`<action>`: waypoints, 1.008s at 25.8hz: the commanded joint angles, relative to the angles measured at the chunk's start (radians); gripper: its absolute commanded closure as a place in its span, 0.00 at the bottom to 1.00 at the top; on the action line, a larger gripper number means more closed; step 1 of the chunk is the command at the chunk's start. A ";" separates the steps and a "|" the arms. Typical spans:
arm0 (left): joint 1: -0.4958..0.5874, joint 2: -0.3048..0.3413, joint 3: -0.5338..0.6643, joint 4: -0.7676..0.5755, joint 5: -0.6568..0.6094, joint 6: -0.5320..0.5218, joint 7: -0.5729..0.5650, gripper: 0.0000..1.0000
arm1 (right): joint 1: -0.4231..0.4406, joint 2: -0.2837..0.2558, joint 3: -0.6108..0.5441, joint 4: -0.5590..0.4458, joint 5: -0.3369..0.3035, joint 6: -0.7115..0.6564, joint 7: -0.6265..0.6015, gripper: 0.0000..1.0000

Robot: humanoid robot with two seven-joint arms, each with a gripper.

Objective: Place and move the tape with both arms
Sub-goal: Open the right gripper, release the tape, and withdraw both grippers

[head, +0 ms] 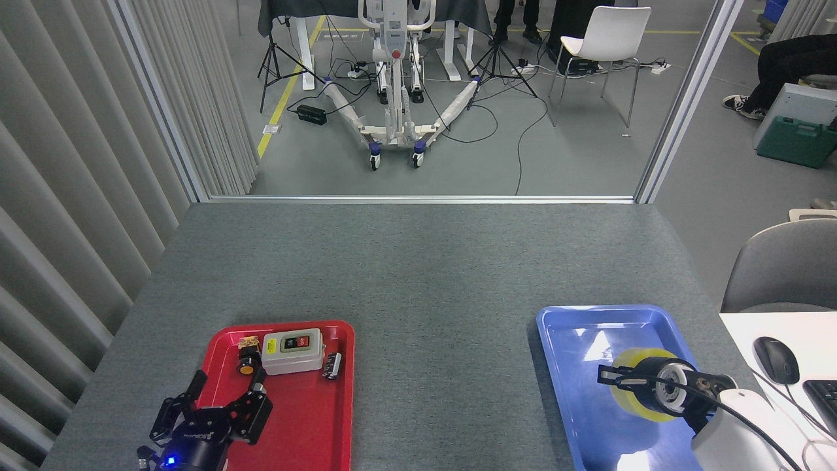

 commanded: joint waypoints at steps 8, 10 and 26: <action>0.037 0.012 0.097 -0.066 0.039 -0.126 -0.004 0.01 | 0.005 0.000 0.002 -0.002 0.002 0.013 -0.015 0.73; 0.018 0.000 0.108 -0.045 0.050 -0.120 -0.004 0.01 | 0.008 0.000 0.002 -0.002 0.008 0.014 -0.016 0.57; -0.002 0.075 -0.024 -0.069 0.042 -0.132 -0.004 0.01 | 0.047 -0.016 -0.035 -0.037 0.019 0.016 -0.096 0.14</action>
